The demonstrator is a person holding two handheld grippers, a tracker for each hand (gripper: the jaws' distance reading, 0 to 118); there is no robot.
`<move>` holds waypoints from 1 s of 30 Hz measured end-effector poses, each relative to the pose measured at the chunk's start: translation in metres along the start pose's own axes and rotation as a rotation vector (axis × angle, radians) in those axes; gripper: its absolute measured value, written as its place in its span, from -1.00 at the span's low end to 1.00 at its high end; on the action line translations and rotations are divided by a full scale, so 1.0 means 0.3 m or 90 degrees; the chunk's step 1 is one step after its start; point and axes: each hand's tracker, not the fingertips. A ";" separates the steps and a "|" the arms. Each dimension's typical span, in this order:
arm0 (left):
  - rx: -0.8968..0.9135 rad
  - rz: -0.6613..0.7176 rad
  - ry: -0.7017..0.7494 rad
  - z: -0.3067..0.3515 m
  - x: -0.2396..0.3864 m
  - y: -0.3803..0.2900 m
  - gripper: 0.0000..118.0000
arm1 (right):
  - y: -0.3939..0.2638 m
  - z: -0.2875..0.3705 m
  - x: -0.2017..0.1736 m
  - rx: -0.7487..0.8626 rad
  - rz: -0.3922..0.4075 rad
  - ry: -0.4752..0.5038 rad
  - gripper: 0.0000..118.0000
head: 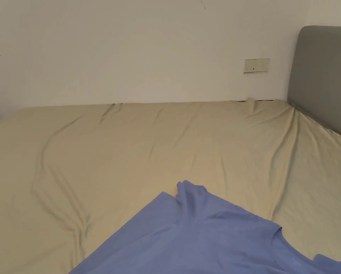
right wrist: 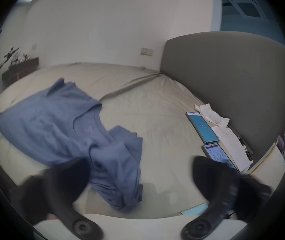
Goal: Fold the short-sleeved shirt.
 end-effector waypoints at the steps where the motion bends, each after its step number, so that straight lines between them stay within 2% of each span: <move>1: 0.024 0.029 -0.016 0.039 -0.017 0.013 0.97 | 0.005 0.031 0.014 0.030 -0.013 0.033 1.00; 4: 0.060 0.094 -0.031 0.186 -0.049 0.053 0.91 | 0.046 0.146 0.009 0.068 -0.024 0.055 1.00; 5: 0.055 0.102 -0.038 0.227 -0.057 0.064 0.64 | 0.060 0.179 -0.008 0.086 -0.022 0.063 1.00; 6: 0.058 0.117 -0.047 0.278 -0.067 0.074 0.20 | 0.094 0.239 -0.056 0.108 -0.024 0.072 1.00; 8: 0.105 0.125 -0.086 0.414 -0.035 0.078 -0.23 | 0.126 0.308 -0.123 0.117 -0.029 0.075 0.99; 9: 0.127 0.140 -0.077 0.468 -0.024 0.070 -0.45 | 0.139 0.341 -0.165 0.132 -0.042 0.094 0.95; 10: 0.130 0.145 -0.042 0.506 -0.004 0.051 -0.98 | 0.172 0.381 -0.246 0.154 -0.054 0.125 0.71; 11: 0.138 0.144 -0.042 0.537 0.007 0.038 -1.00 | 0.182 0.399 -0.287 0.168 -0.059 0.146 0.10; 12: 0.137 0.141 -0.054 0.566 0.008 0.010 -1.00 | 0.192 0.413 -0.345 0.176 -0.059 0.159 -0.47; 13: 0.137 0.144 -0.066 0.591 0.020 -0.004 -1.00 | 0.174 0.389 -0.370 0.160 -0.077 0.155 -0.87; 14: 0.141 0.151 -0.065 0.607 0.035 -0.021 -1.00 | 0.149 0.346 -0.374 0.150 -0.089 0.170 -0.95; 16: 0.132 0.140 -0.068 0.606 0.060 -0.046 -1.00 | 0.136 0.319 -0.438 0.161 -0.074 0.245 -0.97; 17: 0.125 0.126 -0.068 0.595 0.068 -0.051 -1.00 | 0.133 0.306 -0.468 0.160 -0.056 0.258 -0.97; 18: 0.115 0.112 -0.066 0.576 0.078 -0.055 -1.00 | 0.153 0.341 -0.564 0.162 0.003 0.253 -0.98; 20: 0.086 0.126 -0.058 0.493 0.058 -0.048 -0.98 | 0.151 0.324 -0.637 0.152 0.048 0.285 -0.98; 21: 0.064 0.136 -0.070 0.444 0.046 -0.031 -0.72 | 0.159 0.326 -0.666 0.148 0.050 0.299 -0.98; 22: 0.070 0.167 -0.059 0.398 0.033 -0.019 -0.22 | 0.169 0.330 -0.690 0.149 0.049 0.314 -0.98; 23: 0.075 0.173 -0.060 0.350 0.021 -0.009 0.56 | 0.171 0.329 -0.708 0.147 0.050 0.317 -0.98; 24: 0.052 0.168 -0.070 0.297 0.014 0.011 0.95 | 0.172 0.326 -0.730 0.144 0.054 0.321 -0.98; 25: 0.027 0.175 -0.083 0.234 0.000 0.021 1.00 | 0.172 0.322 -0.751 0.142 0.059 0.327 -0.98; 27: -0.005 0.184 -0.088 0.136 -0.018 0.034 0.87 | 0.182 0.312 -0.758 0.128 0.064 0.338 -0.98; 30: -0.061 0.157 -0.077 -0.058 -0.039 -0.007 0.79 | 0.187 0.295 -0.772 0.117 0.070 0.342 -0.98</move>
